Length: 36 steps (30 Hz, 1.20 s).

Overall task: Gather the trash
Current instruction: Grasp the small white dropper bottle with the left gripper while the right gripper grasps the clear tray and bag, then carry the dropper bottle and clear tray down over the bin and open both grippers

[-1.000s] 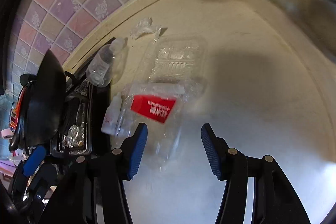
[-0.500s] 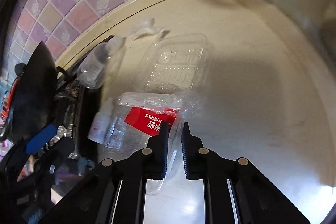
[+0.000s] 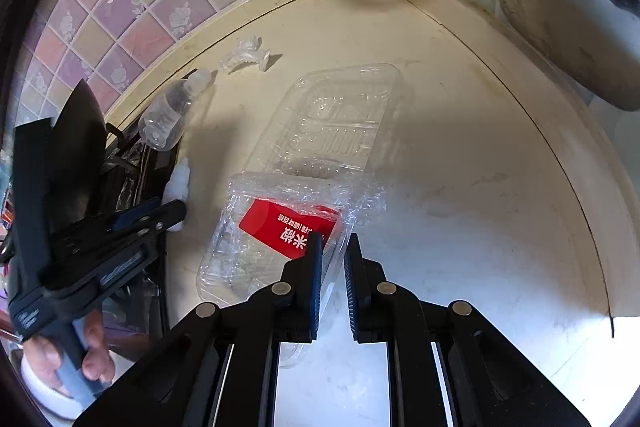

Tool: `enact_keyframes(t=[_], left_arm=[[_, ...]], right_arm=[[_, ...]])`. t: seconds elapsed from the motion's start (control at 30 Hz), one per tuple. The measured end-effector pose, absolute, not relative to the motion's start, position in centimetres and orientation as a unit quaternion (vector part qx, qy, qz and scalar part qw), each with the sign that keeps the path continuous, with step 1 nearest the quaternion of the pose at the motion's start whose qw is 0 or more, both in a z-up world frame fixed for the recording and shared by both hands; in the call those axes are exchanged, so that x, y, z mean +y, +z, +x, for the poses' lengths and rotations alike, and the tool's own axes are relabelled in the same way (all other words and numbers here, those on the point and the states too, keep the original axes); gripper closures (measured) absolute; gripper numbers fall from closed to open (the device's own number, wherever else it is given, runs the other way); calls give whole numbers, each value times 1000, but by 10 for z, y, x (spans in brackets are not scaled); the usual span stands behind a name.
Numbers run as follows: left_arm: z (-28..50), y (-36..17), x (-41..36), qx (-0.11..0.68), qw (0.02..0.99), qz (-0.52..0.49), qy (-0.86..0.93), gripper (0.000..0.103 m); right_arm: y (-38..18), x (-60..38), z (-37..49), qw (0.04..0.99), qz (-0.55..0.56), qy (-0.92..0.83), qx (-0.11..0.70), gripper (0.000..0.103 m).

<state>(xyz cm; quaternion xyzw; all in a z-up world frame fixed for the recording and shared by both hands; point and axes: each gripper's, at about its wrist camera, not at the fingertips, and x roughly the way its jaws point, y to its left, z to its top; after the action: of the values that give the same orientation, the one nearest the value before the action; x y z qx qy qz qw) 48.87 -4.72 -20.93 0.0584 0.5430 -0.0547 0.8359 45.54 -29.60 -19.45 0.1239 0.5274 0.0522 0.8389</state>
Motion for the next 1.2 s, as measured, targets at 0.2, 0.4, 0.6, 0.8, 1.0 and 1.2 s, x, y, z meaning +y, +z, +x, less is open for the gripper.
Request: enact_keyframes(t=[0.2,0.4,0.6,0.8,1.0,1.2], left_arm=[[483,-208,-43,529,846,37,-50,82],[458,-197,-39,517,855,25,-39,82],[416,-168,-42,493,869,21,-41,82],[365,-129,-29,456,888,10,-54,82],[304,-92,-5,431,898,-10,-86,82],[232,-78,15,425,898,-9,-117,82]], right_arm=[[-187,-300,446,842,131,66,519,94],[-170,-296,436,852,115,82,504,96],[-147,-283,421,861,99,103,487,97],[-117,-272,388,873,97,112,465,97],[-91,-256,321,884,92,100,447,97],[-87,-233,233,891,92,80,438,97]])
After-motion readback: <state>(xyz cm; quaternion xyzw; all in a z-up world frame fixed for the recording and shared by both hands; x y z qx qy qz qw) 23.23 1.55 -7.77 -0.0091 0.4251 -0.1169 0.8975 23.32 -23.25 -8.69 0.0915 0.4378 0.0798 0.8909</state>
